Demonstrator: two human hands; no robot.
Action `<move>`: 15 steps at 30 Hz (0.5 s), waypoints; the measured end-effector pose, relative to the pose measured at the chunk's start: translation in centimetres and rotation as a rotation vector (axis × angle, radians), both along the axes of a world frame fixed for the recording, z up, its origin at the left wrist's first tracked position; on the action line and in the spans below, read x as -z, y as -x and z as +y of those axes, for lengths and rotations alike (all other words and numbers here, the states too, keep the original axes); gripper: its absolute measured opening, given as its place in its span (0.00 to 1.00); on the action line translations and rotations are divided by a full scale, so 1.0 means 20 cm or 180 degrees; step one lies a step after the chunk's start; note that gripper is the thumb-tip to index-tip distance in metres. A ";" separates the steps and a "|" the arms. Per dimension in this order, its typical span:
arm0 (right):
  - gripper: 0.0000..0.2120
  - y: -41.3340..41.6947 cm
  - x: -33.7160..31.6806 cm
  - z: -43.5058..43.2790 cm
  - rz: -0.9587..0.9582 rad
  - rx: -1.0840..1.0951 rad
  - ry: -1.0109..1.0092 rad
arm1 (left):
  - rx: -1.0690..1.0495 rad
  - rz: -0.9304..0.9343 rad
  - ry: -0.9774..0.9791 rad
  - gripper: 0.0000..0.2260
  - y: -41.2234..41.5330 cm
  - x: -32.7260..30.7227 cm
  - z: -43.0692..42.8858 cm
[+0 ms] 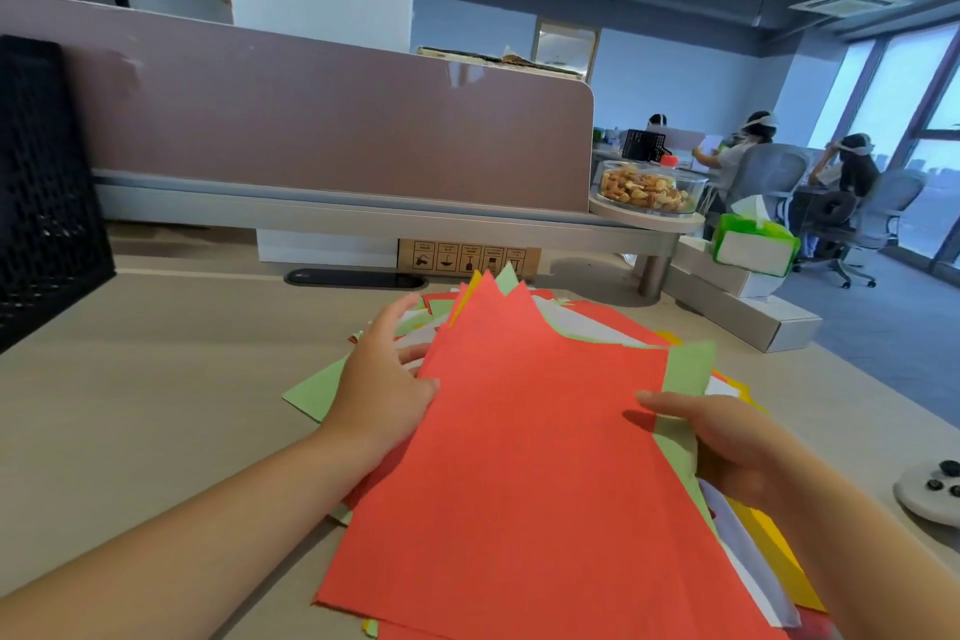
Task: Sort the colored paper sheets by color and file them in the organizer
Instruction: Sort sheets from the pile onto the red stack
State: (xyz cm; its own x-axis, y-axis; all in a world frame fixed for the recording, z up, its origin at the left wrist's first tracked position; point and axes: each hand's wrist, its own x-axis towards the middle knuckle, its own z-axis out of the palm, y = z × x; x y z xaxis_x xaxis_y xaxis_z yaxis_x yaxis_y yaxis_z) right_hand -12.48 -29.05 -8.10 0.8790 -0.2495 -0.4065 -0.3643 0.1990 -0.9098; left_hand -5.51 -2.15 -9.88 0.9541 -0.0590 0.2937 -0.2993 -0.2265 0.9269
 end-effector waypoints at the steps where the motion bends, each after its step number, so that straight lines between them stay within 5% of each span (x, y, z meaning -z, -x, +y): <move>1: 0.15 0.00 0.00 0.01 -0.0014 -0.0040 -0.0018 | -0.0030 0.0322 0.0253 0.37 -0.02 0.00 0.01; 4: 0.15 0.01 -0.01 0.03 -0.0118 -0.0175 0.0143 | 0.0234 0.1256 0.0444 0.27 -0.07 0.01 0.07; 7: 0.13 0.02 -0.01 0.05 -0.0225 -0.0366 0.0577 | 0.0330 0.1353 0.0203 0.09 -0.08 -0.01 0.11; 12: 0.12 0.01 0.00 0.06 -0.0492 -0.0263 0.0503 | 0.0232 0.1086 0.0908 0.07 -0.09 -0.01 0.10; 15: 0.09 -0.01 0.01 0.05 -0.0558 0.0185 0.0289 | 0.0527 0.1644 0.1567 0.05 -0.10 -0.05 0.10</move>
State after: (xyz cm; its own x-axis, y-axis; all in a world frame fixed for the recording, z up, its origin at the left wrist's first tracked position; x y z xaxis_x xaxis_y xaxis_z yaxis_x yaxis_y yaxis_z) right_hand -12.18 -27.99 -8.38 0.9174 -0.3305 -0.2219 -0.1889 0.1294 -0.9734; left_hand -3.47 -0.06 -8.94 0.9681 -0.1915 -0.1615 0.2091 0.2629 0.9419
